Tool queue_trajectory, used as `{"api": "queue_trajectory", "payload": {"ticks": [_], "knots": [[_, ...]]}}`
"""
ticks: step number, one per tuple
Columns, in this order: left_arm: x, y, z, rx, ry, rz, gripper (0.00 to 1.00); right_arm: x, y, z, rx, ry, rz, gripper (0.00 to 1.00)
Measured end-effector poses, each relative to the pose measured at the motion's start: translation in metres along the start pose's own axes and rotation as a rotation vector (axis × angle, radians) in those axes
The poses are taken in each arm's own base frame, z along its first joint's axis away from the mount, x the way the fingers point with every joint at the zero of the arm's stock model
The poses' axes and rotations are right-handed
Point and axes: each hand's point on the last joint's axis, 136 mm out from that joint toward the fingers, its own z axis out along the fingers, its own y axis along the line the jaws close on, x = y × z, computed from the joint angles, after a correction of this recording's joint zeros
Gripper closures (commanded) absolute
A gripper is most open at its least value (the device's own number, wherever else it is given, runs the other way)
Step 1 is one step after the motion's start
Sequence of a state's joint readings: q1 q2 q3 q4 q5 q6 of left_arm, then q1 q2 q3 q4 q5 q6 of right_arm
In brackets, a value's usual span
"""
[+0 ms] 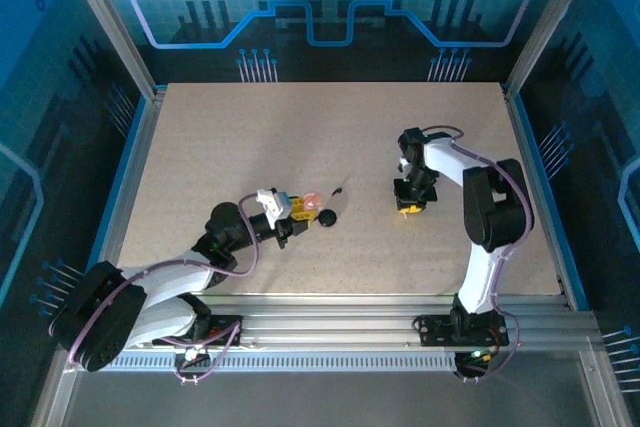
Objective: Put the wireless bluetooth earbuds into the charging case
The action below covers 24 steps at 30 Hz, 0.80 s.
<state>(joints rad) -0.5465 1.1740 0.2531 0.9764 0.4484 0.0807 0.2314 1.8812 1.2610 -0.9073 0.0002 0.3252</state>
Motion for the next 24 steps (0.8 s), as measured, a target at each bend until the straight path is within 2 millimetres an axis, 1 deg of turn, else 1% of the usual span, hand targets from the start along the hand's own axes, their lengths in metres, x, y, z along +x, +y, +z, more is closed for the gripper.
{"api": "queue_trajectory", "payload": {"ticks": [3, 9, 17, 20, 24], "knots": [[0.005, 0.002, 0.003, -0.001, 0.015, -0.009, 0.83, 0.002, 0.007, -0.02, -0.054, -0.08, 0.021, 0.81], [0.012, 0.008, 0.012, -0.009, 0.033, -0.022, 0.84, 0.001, 0.026, -0.072, -0.172, -0.28, 0.039, 0.82], [0.019, 0.015, 0.031, -0.011, 0.015, -0.039, 0.84, 0.018, 0.058, -0.135, -0.328, -0.503, -0.004, 0.82], [0.02, 0.017, 0.037, -0.01, 0.002, -0.047, 0.84, 0.025, 0.069, -0.153, -0.387, -0.561, -0.022, 0.82], [0.016, 0.016, 0.044, -0.001, -0.022, -0.043, 0.84, 0.033, 0.083, -0.173, -0.458, -0.624, -0.045, 0.81]]}}
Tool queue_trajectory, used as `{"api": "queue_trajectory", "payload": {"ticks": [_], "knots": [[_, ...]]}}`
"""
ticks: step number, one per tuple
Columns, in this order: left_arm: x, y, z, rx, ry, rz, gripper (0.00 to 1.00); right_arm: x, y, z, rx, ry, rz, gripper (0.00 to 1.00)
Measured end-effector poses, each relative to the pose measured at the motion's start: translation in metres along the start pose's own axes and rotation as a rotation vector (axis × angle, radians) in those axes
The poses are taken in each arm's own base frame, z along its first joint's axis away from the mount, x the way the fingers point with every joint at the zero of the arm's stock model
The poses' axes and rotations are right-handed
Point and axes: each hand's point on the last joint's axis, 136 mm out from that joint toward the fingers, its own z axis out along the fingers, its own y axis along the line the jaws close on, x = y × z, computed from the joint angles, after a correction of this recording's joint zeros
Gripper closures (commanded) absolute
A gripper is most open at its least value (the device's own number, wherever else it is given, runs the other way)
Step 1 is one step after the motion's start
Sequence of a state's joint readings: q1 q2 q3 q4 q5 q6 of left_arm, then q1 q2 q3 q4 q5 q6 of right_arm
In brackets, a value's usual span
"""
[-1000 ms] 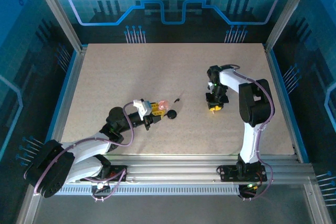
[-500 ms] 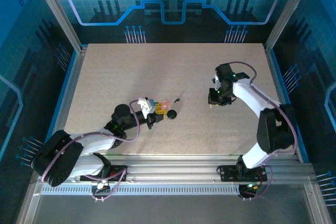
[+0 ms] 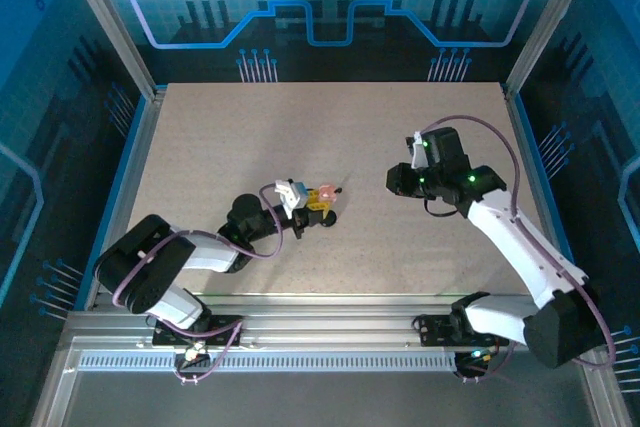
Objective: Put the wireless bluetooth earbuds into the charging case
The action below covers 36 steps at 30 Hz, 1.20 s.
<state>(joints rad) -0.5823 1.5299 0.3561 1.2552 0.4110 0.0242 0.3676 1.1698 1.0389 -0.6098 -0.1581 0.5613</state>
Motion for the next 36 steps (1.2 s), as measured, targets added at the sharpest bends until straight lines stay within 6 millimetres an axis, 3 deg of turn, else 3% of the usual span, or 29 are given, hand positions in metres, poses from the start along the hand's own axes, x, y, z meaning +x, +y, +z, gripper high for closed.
{"api": "queue_trajectory", "payload": {"ticks": [8, 15, 24, 36], "knots": [[-0.013, -0.002, 0.003, 0.009, -0.056, 0.03, 0.84, -0.003, 0.047, -0.032, -0.174, -0.123, -0.073, 0.81], [-0.018, -0.004, 0.004, 0.014, -0.074, 0.04, 0.84, -0.008, 0.073, -0.048, -0.279, -0.199, -0.09, 0.81], [-0.023, -0.006, 0.004, 0.018, -0.088, 0.047, 0.84, -0.003, 0.1, -0.043, -0.38, -0.226, -0.1, 0.79], [-0.044, -0.007, 0.004, 0.021, -0.141, 0.071, 0.84, 0.002, 0.133, -0.027, -0.465, -0.228, -0.113, 0.79]]}}
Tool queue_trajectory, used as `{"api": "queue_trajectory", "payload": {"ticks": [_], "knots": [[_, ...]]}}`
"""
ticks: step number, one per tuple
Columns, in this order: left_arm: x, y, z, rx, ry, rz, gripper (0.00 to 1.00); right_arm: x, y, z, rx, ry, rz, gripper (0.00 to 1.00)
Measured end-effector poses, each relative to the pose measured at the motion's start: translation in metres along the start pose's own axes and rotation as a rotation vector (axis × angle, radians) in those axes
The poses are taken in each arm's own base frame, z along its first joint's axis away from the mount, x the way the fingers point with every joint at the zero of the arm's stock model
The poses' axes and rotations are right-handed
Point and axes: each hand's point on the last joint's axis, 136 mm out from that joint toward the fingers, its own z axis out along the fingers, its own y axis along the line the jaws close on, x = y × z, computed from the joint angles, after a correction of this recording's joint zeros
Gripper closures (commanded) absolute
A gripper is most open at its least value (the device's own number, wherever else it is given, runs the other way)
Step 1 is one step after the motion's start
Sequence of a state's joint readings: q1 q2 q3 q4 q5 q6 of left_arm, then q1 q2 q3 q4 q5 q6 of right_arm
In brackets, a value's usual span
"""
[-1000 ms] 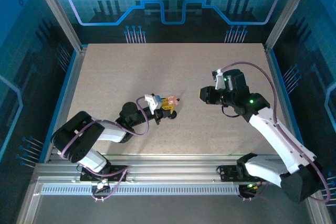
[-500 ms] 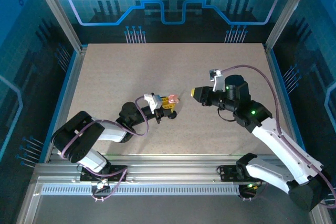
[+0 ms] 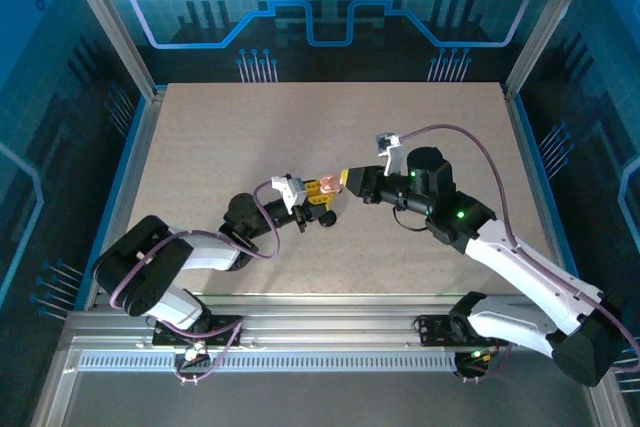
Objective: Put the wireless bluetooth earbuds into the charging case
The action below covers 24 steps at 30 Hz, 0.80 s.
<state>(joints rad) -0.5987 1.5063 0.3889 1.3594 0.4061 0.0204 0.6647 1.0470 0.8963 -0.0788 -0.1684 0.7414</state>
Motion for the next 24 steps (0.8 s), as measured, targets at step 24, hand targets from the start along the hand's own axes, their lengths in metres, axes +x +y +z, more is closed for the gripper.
{"api": "queue_trajectory", "payload": {"ticks": [24], "knots": [[-0.021, 0.001, 0.001, -0.016, -0.052, 0.003, 0.84, 0.013, -0.013, 0.02, 0.01, 0.01, 0.02, 0.79]]}}
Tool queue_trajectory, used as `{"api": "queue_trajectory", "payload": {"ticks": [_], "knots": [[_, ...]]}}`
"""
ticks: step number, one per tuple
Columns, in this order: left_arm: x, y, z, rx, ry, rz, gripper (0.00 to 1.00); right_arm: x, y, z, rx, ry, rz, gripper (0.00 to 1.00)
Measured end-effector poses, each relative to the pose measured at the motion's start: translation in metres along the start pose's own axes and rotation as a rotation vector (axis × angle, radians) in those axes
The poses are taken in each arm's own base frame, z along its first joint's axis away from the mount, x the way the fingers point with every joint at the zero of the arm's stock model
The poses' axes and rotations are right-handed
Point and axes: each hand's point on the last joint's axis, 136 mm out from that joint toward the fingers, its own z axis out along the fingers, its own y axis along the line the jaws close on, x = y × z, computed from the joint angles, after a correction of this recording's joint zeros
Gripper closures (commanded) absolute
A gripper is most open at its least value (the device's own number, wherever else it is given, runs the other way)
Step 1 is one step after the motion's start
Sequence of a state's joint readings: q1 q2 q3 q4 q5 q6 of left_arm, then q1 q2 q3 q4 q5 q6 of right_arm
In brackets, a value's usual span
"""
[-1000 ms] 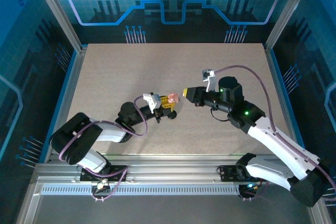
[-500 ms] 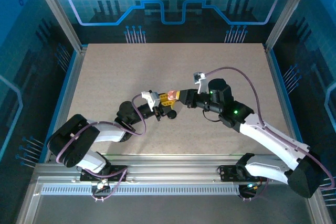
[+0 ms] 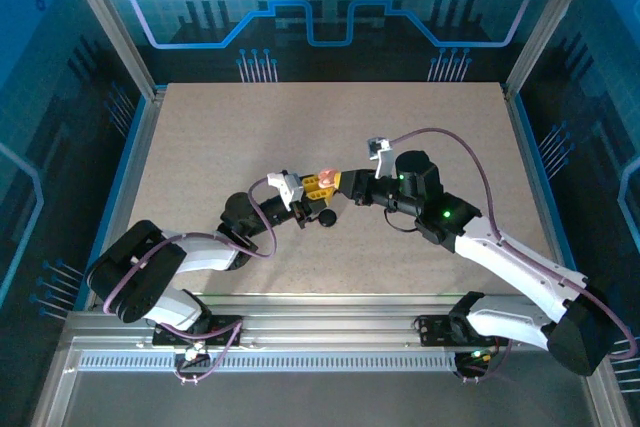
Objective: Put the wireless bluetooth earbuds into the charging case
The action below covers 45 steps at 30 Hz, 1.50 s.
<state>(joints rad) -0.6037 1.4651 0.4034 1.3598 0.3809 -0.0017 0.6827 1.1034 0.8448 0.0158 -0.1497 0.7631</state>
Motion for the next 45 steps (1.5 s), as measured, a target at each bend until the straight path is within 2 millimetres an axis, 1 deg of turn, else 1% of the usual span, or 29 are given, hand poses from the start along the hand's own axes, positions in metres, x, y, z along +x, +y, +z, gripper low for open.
{"api": "queue_trajectory", "payload": {"ticks": [5, 11, 20, 31, 38, 45], "knots": [[0.0, -0.001, 0.0, 0.002, 0.0, 0.0, 0.84, -0.006, 0.003, -0.005, -0.002, -0.026, -0.006, 0.79], [0.0, -0.001, 0.0, 0.002, 0.0, -0.001, 0.84, -0.008, 0.004, -0.006, -0.005, -0.035, -0.008, 0.79], [-0.001, 0.0, 0.001, 0.002, -0.002, -0.023, 0.84, -0.008, 0.005, -0.001, -0.011, -0.037, -0.01, 0.79], [-0.007, 0.001, 0.003, -0.002, -0.018, -0.019, 0.84, -0.01, 0.006, 0.005, -0.017, -0.052, -0.015, 0.79], [-0.014, 0.003, 0.002, -0.016, -0.035, -0.021, 0.83, -0.011, 0.008, 0.006, -0.025, -0.063, -0.02, 0.79], [-0.013, 0.004, 0.002, -0.024, -0.029, -0.04, 0.83, -0.007, 0.007, 0.005, -0.029, -0.066, -0.023, 0.78]]}}
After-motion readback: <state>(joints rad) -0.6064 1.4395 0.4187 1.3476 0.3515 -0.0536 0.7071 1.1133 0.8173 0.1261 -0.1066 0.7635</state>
